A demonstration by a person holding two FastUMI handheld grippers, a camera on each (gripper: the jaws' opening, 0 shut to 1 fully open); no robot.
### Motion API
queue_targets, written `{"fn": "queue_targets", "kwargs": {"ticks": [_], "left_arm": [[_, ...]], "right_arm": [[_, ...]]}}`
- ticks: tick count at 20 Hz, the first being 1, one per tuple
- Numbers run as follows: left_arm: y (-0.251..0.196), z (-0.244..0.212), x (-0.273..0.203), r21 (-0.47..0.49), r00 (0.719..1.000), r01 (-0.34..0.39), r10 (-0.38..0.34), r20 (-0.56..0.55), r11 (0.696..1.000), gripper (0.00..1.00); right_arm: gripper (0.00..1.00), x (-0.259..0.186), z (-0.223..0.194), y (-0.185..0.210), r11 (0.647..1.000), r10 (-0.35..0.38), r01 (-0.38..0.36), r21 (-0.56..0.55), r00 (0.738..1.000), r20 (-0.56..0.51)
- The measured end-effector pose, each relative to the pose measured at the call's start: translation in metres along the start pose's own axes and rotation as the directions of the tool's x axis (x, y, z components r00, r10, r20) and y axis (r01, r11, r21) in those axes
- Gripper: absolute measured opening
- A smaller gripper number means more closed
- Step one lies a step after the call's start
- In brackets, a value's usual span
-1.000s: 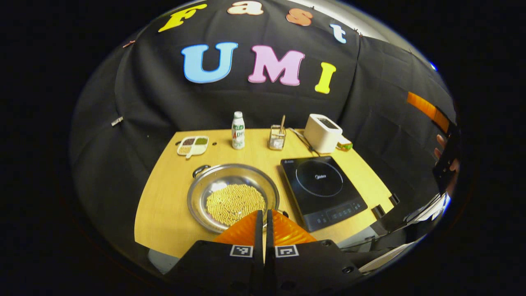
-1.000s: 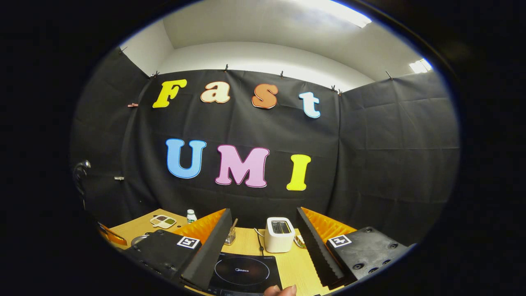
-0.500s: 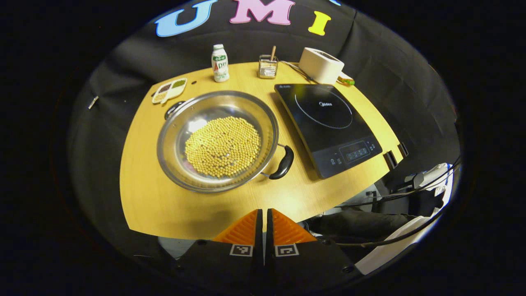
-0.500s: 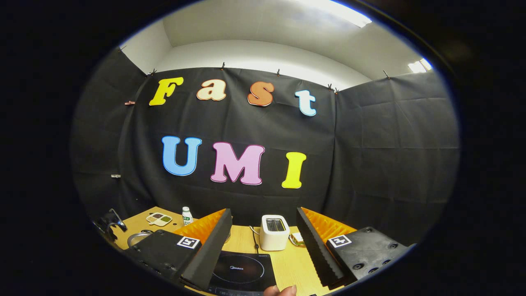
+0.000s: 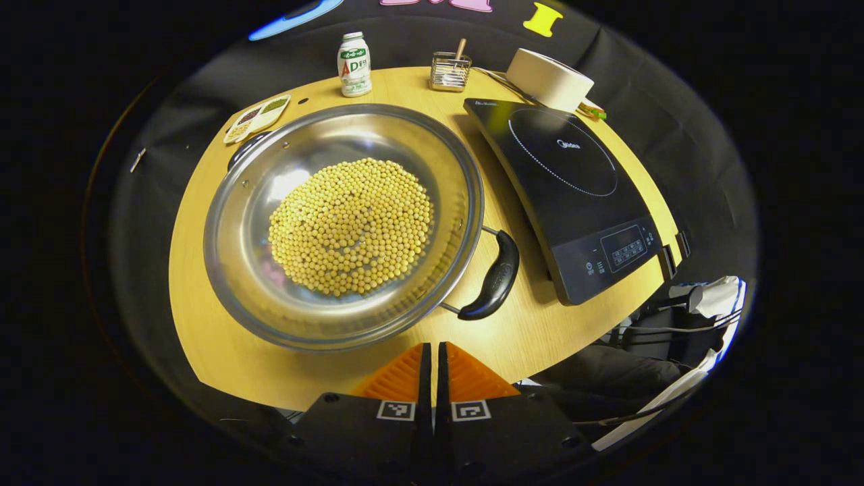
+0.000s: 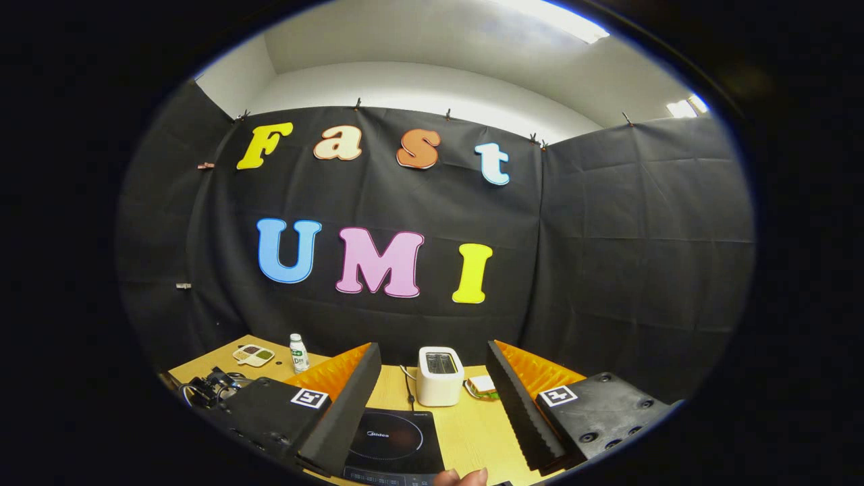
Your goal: First push the handle of the pot to place it horizontally, then grasp the pot with both hands and set it on the induction cooktop.
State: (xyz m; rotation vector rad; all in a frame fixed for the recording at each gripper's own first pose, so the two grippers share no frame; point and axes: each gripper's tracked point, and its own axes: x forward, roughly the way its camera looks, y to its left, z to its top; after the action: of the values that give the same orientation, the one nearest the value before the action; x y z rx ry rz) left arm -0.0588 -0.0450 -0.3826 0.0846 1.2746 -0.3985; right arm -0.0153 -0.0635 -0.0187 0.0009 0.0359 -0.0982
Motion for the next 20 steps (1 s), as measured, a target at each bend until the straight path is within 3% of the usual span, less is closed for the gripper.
{"fn": "queue_targets", "kwargs": {"ticks": [11, 20], "left_arm": [[-0.025, 0.051, 0.022, -0.075, 1.0, 0.013, -0.012, 0.009, 0.997, 0.05], [-0.037, 0.106, 0.039, -0.047, 0.999, 0.002, 0.0, 0.041, 0.999, 0.06]], "right_arm": [[0.97, 0.004, -0.01, -0.009, 1.0, -0.009, 0.009, -0.017, 1.0, -0.023], [0.97, 0.004, -0.01, -0.009, 0.999, -0.028, 0.027, -0.041, 0.999, -0.03]]}}
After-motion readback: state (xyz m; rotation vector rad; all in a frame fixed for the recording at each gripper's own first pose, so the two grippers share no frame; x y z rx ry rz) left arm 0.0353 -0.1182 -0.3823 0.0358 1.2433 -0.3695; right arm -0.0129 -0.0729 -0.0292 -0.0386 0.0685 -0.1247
